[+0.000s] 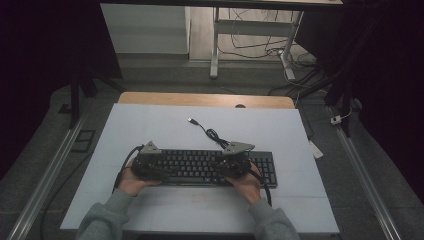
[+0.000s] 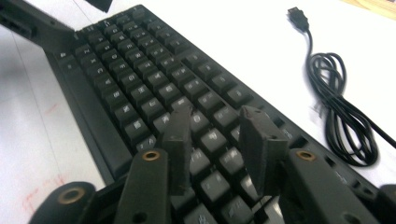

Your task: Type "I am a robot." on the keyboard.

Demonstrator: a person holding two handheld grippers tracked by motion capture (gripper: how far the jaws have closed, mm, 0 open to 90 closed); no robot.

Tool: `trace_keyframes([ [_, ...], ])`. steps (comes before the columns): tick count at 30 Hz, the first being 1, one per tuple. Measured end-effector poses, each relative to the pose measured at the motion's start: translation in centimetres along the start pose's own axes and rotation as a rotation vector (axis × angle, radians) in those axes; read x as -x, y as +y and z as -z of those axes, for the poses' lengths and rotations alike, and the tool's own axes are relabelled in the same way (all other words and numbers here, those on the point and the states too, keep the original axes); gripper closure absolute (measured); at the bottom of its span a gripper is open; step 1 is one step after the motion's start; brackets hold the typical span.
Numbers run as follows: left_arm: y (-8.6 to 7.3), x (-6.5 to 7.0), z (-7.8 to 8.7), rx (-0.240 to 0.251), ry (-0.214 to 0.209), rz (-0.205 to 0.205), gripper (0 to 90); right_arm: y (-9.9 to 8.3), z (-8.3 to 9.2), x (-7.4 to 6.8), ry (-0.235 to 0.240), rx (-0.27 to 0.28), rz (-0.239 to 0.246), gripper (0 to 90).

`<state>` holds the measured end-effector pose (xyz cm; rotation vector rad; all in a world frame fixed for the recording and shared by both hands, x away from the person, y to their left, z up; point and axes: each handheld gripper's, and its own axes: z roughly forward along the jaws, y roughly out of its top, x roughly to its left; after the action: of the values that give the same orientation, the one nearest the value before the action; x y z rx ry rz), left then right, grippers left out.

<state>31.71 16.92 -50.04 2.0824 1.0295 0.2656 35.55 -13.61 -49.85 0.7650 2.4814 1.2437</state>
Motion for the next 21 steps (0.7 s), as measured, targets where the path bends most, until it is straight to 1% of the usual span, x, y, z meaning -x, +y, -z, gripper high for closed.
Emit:
trace_keyframes([
  [6, 0.0, -0.1, 0.1, 0.007, 0.006, 0.004, 22.7, -1.0, 1.4, 0.2, 0.006, 0.014, -0.015, 58.4],
  [11, 0.0, -0.2, 0.1, 0.01, 0.008, 0.003, 23.0, -1.7, 2.3, 0.0, 0.001, 0.015, -0.003, 57.0],
  [15, 0.0, -0.2, 0.1, 0.016, 0.009, 0.004, 23.3, -1.9, 2.5, 0.2, 0.0, 0.018, -0.004, 56.4],
  [21, 0.0, -0.2, 0.2, 0.017, 0.011, 0.005, 23.7, -1.9, 2.3, 0.1, 0.002, 0.017, 0.001, 56.1],
])
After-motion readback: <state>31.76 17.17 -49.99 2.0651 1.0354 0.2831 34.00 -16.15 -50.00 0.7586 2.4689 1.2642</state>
